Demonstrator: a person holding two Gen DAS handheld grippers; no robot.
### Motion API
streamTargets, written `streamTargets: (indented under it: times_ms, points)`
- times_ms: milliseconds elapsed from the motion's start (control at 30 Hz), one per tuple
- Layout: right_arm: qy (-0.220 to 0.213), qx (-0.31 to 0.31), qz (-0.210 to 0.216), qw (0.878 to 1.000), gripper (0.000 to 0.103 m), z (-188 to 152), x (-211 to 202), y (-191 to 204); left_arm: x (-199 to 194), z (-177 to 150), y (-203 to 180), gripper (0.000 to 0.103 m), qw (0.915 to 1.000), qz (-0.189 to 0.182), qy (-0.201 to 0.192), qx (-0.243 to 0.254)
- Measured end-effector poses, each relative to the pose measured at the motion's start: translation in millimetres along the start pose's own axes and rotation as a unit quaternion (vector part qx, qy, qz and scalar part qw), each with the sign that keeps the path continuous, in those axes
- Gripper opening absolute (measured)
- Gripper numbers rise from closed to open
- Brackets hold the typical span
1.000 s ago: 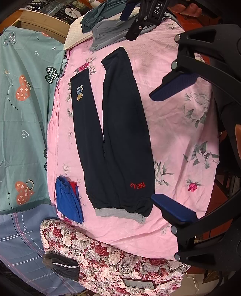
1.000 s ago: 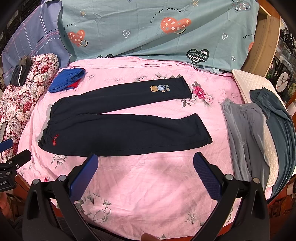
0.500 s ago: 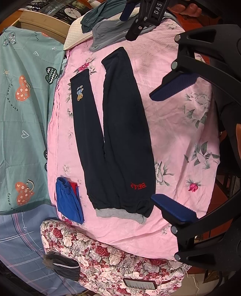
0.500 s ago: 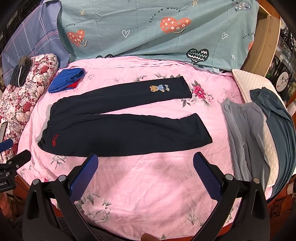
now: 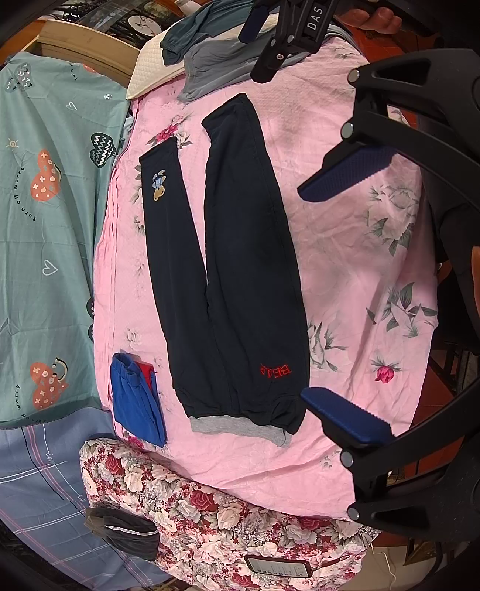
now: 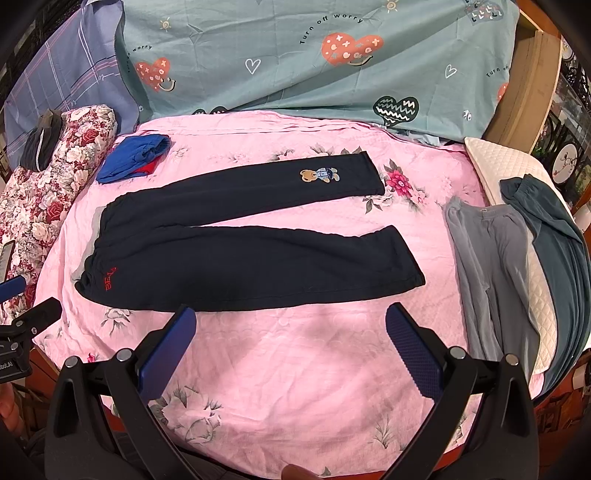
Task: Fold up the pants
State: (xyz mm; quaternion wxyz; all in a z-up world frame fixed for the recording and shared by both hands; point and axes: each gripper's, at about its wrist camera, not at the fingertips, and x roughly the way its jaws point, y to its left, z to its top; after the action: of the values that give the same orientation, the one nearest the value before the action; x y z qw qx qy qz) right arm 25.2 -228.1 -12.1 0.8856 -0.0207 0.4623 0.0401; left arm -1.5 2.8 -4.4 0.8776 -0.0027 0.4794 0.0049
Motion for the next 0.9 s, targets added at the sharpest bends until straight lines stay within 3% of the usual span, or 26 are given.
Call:
streamTargets:
  times_ms: [900]
  points:
    - [0.002, -0.001, -0.002, 1.000, 0.102, 1.4, 2.5, -2.1, 2.8, -1.3, -0.8, 0.101, 1.0000, 0.000, 0.001, 0.000]
